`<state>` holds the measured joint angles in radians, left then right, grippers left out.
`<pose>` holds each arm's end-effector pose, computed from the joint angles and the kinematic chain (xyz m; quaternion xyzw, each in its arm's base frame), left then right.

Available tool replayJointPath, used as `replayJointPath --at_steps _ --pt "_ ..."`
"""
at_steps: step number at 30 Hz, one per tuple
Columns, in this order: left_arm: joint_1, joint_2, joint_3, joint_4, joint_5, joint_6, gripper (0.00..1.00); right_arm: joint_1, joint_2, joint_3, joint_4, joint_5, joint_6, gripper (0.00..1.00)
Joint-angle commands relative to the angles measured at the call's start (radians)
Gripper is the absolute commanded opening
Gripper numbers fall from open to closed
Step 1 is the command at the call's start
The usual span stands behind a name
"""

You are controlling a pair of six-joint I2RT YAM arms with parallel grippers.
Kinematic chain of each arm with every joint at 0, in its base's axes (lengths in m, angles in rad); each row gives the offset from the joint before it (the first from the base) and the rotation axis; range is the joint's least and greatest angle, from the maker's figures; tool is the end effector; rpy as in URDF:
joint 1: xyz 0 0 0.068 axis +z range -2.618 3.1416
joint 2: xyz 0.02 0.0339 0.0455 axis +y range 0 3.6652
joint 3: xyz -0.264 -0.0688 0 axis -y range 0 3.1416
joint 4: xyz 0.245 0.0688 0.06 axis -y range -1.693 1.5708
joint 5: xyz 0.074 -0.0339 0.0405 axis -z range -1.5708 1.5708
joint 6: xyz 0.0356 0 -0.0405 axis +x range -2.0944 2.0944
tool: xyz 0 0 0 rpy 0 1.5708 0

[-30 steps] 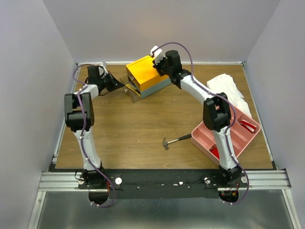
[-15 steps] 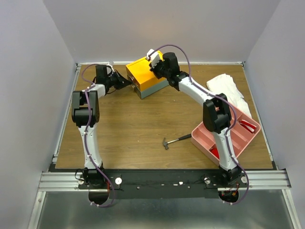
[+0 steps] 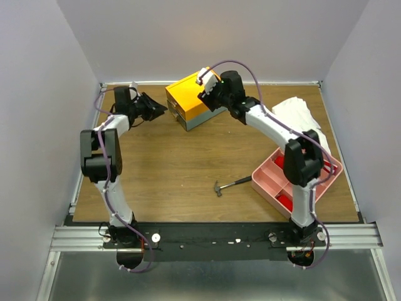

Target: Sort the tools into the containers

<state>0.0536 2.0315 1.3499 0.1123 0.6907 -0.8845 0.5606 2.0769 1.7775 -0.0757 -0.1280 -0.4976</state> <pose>0.4514 0.0015 0.1875 -0.2282 0.8097 -0.4540 0.2935 0.4223 0.2705 0.2894 -0.4474 0.6939 0.0705 0.5598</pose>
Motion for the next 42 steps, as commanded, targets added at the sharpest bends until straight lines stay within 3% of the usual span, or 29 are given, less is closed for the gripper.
replayJointPath --at_steps 1,5,9,13,14,17,19,21,24,29,32,42 --pt "0.072 -0.212 -0.07 -0.138 -0.036 0.048 0.44 -0.01 -0.195 -0.142 -0.165 -0.027 -0.151 0.67" --pt "0.091 -0.364 -0.17 -0.226 -0.031 0.169 0.47 -0.034 -0.306 -0.291 -0.202 -0.004 -0.145 0.68" --pt "0.01 -0.519 -0.225 -0.336 0.035 0.401 0.48 -0.088 -0.397 -0.331 -0.249 0.007 0.029 0.72" --pt "-0.225 -0.666 -0.21 -0.466 0.06 0.796 0.5 -0.132 -0.537 -0.376 -0.278 0.022 0.097 0.81" --pt "-0.32 -0.706 -0.212 -0.496 0.04 0.964 0.51 -0.158 -0.567 -0.339 -0.333 0.024 0.103 0.82" --pt "-0.501 -0.725 -0.228 -0.577 -0.066 1.148 0.53 -0.226 -0.575 -0.232 -0.489 0.022 0.132 0.85" --pt "-0.564 -0.715 -0.256 -0.592 -0.102 1.248 0.53 -0.261 -0.569 -0.121 -0.574 0.021 0.168 0.88" --pt "-0.664 -0.68 -0.29 -0.588 -0.147 1.289 0.53 -0.31 -0.59 -0.081 -0.654 0.027 0.182 0.88" --pt "-0.741 -0.625 -0.319 -0.528 -0.224 1.277 0.53 -0.343 -0.668 -0.122 -0.653 0.085 0.173 1.0" --pt "-0.874 -0.524 -0.327 -0.439 -0.325 1.274 0.53 -0.372 -0.774 -0.162 -0.668 0.105 0.159 1.0" --pt "-0.923 -0.441 -0.292 -0.441 -0.393 1.288 0.53 -0.378 -0.848 -0.205 -0.655 0.097 0.165 1.0" --pt "-0.991 -0.245 -0.153 -0.431 -0.416 1.234 0.53 -0.409 -1.014 -0.334 -0.624 0.1 0.134 1.0"
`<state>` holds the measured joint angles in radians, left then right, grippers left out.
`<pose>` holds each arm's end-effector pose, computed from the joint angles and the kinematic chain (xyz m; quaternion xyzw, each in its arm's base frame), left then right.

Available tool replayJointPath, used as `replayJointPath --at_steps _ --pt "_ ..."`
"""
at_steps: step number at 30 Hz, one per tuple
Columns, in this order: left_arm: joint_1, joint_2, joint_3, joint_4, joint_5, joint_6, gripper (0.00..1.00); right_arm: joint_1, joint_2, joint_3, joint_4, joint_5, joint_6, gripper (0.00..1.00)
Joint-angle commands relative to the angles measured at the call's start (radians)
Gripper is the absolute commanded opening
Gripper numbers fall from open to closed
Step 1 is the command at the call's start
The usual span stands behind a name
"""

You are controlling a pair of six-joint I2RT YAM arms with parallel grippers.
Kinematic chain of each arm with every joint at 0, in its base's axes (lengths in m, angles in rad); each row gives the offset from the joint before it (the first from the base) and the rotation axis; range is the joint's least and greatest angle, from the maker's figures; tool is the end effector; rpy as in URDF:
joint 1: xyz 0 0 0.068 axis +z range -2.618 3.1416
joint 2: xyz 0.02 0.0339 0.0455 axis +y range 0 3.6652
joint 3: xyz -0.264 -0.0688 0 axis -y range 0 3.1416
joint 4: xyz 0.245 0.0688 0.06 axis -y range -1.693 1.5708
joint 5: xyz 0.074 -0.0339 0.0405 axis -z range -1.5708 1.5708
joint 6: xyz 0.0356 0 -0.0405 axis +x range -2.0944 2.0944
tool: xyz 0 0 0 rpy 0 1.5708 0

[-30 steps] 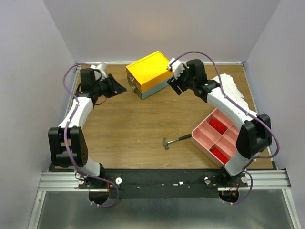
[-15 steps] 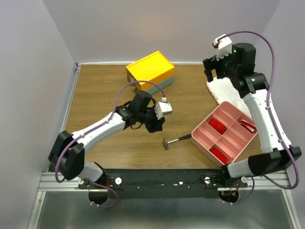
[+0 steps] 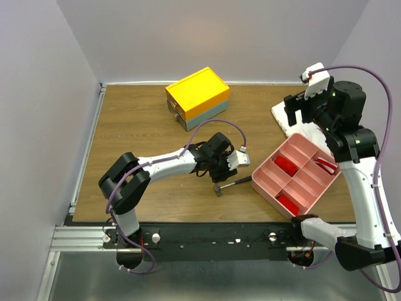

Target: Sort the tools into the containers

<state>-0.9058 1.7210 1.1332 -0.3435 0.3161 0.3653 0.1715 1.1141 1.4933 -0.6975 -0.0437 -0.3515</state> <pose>0.2141 -0.2909 0.2021 0.5963 0.7251 -0.2269 0.2593 0.2096 0.0379 0.4626 -0.2218 0.7792 -0.0350 0.5852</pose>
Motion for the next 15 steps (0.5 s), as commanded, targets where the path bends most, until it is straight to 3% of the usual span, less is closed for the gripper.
replayJointPath --at_steps 1,15 --pt "-0.036 0.08 0.075 0.021 -0.045 -0.026 0.53 -0.024 -0.057 -0.065 0.0 0.013 -0.011 1.0" --pt "-0.104 0.14 0.022 0.041 -0.067 -0.078 0.52 -0.069 -0.096 -0.134 0.021 -0.027 0.0 1.0"
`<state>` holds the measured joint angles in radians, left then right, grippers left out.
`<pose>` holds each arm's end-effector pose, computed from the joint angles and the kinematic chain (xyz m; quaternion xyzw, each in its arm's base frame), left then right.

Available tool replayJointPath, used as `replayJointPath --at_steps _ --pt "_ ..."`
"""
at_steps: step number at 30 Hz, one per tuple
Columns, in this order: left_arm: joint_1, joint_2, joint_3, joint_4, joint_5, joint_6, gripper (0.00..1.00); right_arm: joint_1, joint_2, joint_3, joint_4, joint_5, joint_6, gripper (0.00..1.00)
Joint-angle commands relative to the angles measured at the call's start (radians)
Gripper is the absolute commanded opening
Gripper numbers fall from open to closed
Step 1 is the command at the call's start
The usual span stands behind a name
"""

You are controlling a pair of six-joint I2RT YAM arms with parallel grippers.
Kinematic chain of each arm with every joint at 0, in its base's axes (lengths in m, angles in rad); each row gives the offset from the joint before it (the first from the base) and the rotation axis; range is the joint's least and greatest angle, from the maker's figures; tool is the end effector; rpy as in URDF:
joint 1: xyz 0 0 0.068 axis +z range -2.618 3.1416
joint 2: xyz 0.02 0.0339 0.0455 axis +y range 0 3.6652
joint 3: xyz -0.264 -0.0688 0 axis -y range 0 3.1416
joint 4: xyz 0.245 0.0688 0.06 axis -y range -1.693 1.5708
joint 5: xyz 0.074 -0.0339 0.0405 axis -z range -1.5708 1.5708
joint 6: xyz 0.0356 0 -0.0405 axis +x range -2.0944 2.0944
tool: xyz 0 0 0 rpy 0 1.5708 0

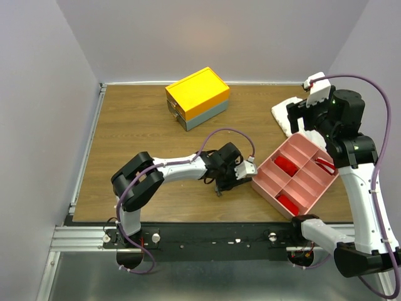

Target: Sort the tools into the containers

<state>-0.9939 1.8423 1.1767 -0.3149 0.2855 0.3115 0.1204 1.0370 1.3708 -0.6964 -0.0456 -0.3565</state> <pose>0.1993 -0.3246 0.1739 0.6080 0.7272 -0.2246 0.2258 0.1983 0.0256 0.4389 -0.2069 0.7965 -0.0482 0.5661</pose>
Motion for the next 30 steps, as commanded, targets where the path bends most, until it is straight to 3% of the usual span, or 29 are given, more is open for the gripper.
replayJointPath --at_steps 1,3,6,9,10,12,16,20,30 --pt "-0.015 0.031 -0.008 -0.002 -0.045 -0.029 0.52 -0.019 -0.018 -0.012 0.02 -0.026 0.007 1.0" --pt "-0.015 0.069 0.012 -0.019 -0.069 -0.051 0.5 -0.027 -0.018 -0.013 0.015 -0.031 0.007 1.0" --pt "-0.015 0.081 0.018 -0.02 -0.081 -0.052 0.4 -0.028 -0.017 -0.013 0.014 -0.037 0.007 1.0" --pt "-0.014 0.078 0.031 -0.033 -0.072 -0.035 0.21 -0.028 -0.012 -0.013 0.014 -0.04 0.007 1.0" --pt "-0.011 0.075 0.035 -0.052 -0.062 -0.029 0.09 -0.03 -0.008 -0.013 0.014 -0.04 0.005 1.0" --pt "0.0 0.061 0.04 -0.082 -0.048 -0.028 0.01 -0.031 0.0 -0.01 0.017 -0.039 0.004 0.99" --pt "0.057 0.005 0.015 -0.153 -0.037 -0.014 0.0 -0.031 0.031 0.005 0.017 -0.049 0.007 0.99" --pt "0.181 -0.101 0.043 -0.176 -0.037 0.023 0.0 -0.031 0.07 0.028 0.02 -0.066 0.013 0.99" --pt "0.27 -0.134 0.291 -0.148 -0.18 0.244 0.0 -0.031 0.115 -0.004 0.032 -0.086 0.01 0.98"
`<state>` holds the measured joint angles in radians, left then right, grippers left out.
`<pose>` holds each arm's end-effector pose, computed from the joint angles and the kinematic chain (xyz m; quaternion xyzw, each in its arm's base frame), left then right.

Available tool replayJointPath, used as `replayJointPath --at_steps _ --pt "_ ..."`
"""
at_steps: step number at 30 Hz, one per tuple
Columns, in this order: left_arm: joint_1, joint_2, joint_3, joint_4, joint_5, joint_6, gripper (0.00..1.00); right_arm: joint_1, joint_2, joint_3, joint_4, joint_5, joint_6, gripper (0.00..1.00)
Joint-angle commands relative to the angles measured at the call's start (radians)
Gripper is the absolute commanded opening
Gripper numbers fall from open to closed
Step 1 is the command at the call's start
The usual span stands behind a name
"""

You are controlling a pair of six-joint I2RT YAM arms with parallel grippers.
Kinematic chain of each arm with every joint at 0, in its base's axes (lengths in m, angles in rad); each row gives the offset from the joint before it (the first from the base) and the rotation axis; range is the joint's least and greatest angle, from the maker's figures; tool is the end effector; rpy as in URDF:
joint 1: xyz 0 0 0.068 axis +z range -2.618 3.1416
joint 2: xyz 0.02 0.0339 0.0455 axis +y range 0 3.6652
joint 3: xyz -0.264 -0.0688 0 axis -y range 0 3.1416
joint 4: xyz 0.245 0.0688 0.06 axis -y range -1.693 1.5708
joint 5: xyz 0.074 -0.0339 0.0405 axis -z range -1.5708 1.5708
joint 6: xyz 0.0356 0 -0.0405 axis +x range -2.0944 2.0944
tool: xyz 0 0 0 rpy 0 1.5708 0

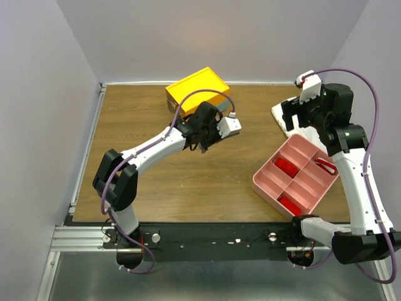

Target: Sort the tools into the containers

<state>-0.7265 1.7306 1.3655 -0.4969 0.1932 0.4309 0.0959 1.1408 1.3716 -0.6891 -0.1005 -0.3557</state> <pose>0.2819 -0.2596 0.2600 0.5386 0.7632 -0.1403 0.3283 0.2314 0.0259 0.4195 -0.2157 0.8207 -0.0260 0.5284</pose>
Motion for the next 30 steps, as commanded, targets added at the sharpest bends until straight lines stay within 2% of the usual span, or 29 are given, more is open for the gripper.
replayJointPath --at_steps 1,6,12,22,27,30 --pt "0.012 -0.013 0.137 0.038 -0.125 0.138 0.0 -0.008 0.016 -0.008 0.025 -0.034 0.009 0.98" --pt "0.073 0.075 0.263 0.051 -0.227 0.184 0.0 -0.007 0.033 0.012 0.01 -0.076 0.029 0.98" --pt "0.157 0.252 0.536 0.0 -0.311 0.238 0.0 -0.009 0.053 0.02 0.005 -0.122 0.069 0.98" --pt "0.246 0.547 0.953 -0.064 -0.305 0.235 0.0 -0.008 0.08 -0.008 0.003 -0.128 0.077 0.98" --pt "0.263 0.569 0.929 -0.065 -0.291 0.214 0.0 -0.008 0.094 -0.011 0.008 -0.122 0.069 0.98" --pt "0.274 0.56 0.908 -0.075 -0.284 0.177 0.09 -0.01 0.094 -0.017 0.01 -0.122 0.067 0.98"
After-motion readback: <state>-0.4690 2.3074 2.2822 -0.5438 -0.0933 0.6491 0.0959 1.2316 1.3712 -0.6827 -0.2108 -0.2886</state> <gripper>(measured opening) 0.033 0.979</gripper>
